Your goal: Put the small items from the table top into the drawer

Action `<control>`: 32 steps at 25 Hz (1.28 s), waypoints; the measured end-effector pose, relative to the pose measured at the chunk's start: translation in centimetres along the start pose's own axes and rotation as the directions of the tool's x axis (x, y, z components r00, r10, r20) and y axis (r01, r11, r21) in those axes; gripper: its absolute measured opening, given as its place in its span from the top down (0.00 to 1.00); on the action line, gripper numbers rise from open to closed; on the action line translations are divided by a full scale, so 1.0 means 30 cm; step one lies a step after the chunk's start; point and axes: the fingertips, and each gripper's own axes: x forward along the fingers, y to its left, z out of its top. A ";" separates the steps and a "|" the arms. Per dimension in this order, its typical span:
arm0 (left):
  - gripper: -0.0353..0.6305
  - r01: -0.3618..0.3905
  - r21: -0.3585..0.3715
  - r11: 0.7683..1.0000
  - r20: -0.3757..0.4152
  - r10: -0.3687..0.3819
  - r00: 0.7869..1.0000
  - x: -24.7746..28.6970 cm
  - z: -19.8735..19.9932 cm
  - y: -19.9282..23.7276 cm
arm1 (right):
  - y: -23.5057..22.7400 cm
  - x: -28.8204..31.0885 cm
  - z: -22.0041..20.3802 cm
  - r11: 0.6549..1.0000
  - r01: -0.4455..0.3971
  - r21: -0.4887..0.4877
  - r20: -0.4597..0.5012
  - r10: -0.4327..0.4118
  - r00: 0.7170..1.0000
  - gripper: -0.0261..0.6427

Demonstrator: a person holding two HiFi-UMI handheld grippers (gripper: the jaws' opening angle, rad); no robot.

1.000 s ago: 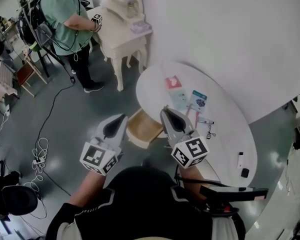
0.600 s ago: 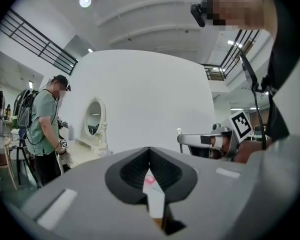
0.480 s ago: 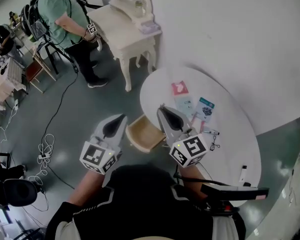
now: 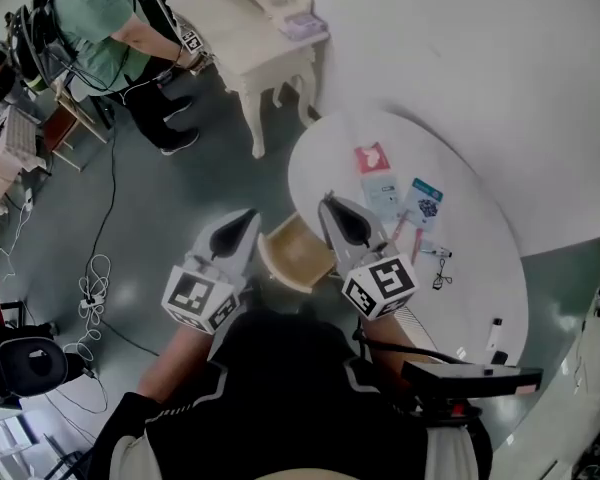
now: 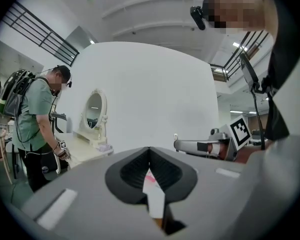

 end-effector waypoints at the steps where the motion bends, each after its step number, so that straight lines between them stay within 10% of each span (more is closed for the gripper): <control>1: 0.95 0.009 -0.002 1.000 -0.002 -0.009 1.000 0.004 -0.005 0.017 | 0.001 0.013 -0.011 1.000 0.007 -0.010 -0.007 -0.007 1.000 0.92; 15: 0.95 0.048 -0.027 0.998 -0.124 -0.051 0.991 0.046 -0.243 0.149 | 0.029 0.110 -0.291 0.996 -0.051 -0.068 -0.176 0.038 0.984 0.92; 32: 0.95 0.069 -0.113 0.991 -0.319 -0.102 0.942 0.085 -0.659 0.177 | 0.062 0.120 -0.840 0.984 -0.175 -0.041 -0.472 0.135 0.871 0.92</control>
